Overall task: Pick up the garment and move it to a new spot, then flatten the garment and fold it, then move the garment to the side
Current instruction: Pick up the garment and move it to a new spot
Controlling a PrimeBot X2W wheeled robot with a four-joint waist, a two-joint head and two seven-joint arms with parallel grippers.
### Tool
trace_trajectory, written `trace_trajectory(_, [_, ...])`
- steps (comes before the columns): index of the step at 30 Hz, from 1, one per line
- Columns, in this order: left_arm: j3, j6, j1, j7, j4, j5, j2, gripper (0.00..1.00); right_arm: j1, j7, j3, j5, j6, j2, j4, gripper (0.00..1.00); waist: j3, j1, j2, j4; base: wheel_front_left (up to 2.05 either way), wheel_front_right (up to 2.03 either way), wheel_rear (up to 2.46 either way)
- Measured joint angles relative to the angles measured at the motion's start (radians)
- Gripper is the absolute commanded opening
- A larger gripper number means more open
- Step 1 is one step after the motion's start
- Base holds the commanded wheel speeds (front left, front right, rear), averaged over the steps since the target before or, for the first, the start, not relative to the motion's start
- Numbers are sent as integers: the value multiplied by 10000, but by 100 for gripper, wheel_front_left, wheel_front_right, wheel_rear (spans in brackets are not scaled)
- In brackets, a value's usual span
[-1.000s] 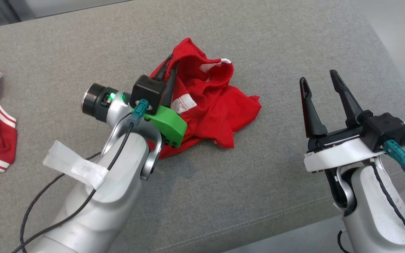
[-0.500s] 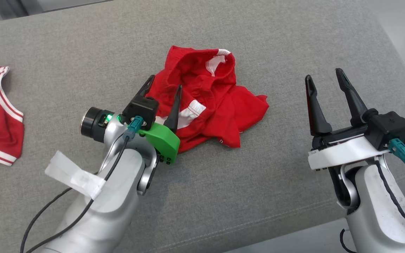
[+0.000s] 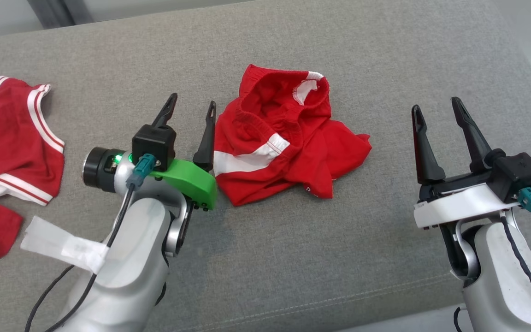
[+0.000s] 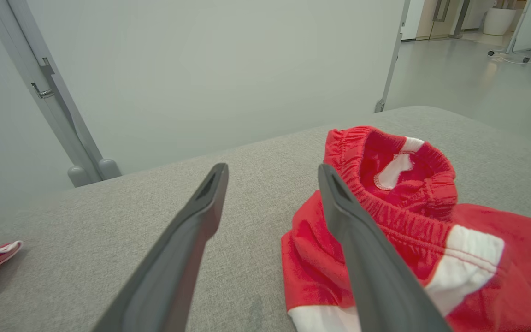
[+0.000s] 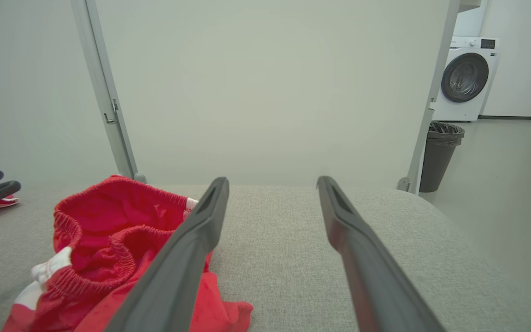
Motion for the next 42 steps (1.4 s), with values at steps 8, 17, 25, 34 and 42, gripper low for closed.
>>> trace_trajectory(8, [943,69,1234,0,-984,2,407,100,527,0,-127,0,-6,-19,-12,100,-365,0,0,278,0,0,0])
trace_trajectory(17, [1877,100,2833,0,-1964,36,667,100,1086,0,-232,0,-13,17,-123,100,-721,0,0,416,0,0,0])
trace_trajectory(25, [2627,104,3949,0,-2840,148,709,100,1513,2,-410,8,-113,38,-244,100,-857,0,0,455,0,0,0])
trace_trajectory(34, [3214,130,5007,0,-3607,245,717,100,1921,2,-502,81,-276,75,-349,100,-945,0,0,402,0,0,0])
trace_trajectory(42, [3538,132,5626,0,-4021,332,669,100,2076,2,-614,111,-278,90,-445,100,-1000,0,0,342,0,0,0])
